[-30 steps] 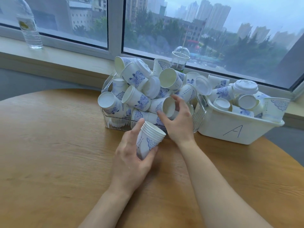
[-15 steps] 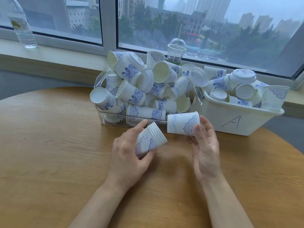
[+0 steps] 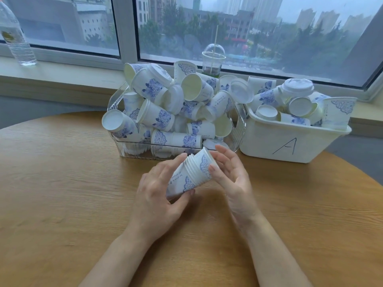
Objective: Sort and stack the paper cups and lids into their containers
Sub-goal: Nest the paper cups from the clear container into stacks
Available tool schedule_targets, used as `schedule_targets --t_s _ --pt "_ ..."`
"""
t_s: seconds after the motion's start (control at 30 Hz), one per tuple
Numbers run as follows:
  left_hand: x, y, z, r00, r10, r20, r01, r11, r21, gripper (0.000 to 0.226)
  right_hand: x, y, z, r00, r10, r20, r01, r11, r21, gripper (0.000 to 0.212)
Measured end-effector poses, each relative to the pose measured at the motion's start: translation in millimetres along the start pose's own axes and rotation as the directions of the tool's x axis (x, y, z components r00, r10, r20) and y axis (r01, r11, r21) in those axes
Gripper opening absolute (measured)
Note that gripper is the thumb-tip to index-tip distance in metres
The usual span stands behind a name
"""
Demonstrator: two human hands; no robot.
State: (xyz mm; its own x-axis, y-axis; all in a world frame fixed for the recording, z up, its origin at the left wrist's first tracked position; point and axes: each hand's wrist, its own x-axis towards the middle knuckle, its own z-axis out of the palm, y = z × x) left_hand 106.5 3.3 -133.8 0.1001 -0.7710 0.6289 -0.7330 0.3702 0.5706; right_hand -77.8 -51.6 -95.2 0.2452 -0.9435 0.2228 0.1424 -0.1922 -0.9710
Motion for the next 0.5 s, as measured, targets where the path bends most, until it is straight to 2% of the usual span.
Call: schedule_targets --t_s 0.2,0.5 --pt "0.1 1.0 -0.4 0.999 0.041 0.001 -0.041 0.998 -0.044 0.08 -2.1 1.1 2.8 0.994 0.048 0.103 -0.04 0.997 -0.073 0.06" --pt "-1.8 2.8 -0.6 0.999 0.031 0.026 -0.03 0.998 -0.057 0.085 -6.4 -2.8 7.5 0.986 0.053 0.156 -0.038 0.995 -0.096 0.057"
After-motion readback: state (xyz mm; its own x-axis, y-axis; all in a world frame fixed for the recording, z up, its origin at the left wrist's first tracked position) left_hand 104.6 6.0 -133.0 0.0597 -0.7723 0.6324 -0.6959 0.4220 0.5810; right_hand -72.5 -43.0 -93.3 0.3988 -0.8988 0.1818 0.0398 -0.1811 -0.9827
